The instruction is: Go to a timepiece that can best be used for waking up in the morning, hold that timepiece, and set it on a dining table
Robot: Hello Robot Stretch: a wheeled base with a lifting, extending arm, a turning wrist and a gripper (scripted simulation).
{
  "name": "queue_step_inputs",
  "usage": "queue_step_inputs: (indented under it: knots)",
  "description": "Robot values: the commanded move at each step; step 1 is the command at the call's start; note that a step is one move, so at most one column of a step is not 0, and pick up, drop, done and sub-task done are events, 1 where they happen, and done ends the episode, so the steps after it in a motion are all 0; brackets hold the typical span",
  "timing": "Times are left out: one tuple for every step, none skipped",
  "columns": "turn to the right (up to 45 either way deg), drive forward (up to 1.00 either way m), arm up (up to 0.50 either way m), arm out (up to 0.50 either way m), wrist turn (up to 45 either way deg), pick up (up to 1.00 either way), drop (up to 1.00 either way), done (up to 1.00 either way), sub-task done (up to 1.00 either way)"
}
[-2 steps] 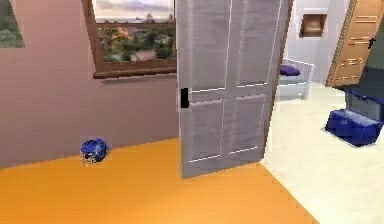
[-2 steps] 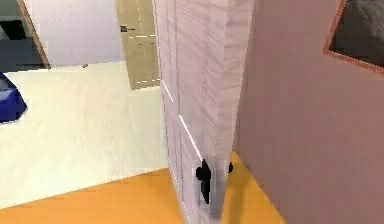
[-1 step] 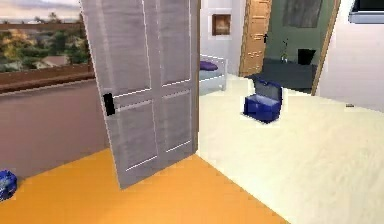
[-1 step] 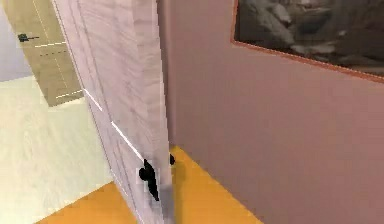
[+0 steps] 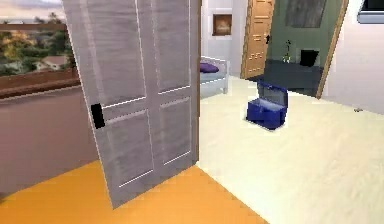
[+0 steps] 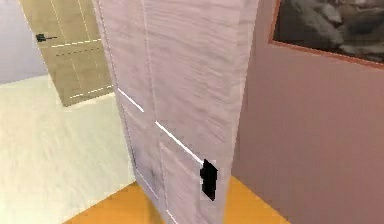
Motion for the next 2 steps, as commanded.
queue_step_inputs:
  knots:
    - [6.0, 0.0, 0.0, 0.0, 0.0, 0.0, 0.0, 0.0, 0.0]
    - [0.0, 0.15, 0.0, 0.0, 0.0, 0.0, 0.0, 0.0, 0.0]
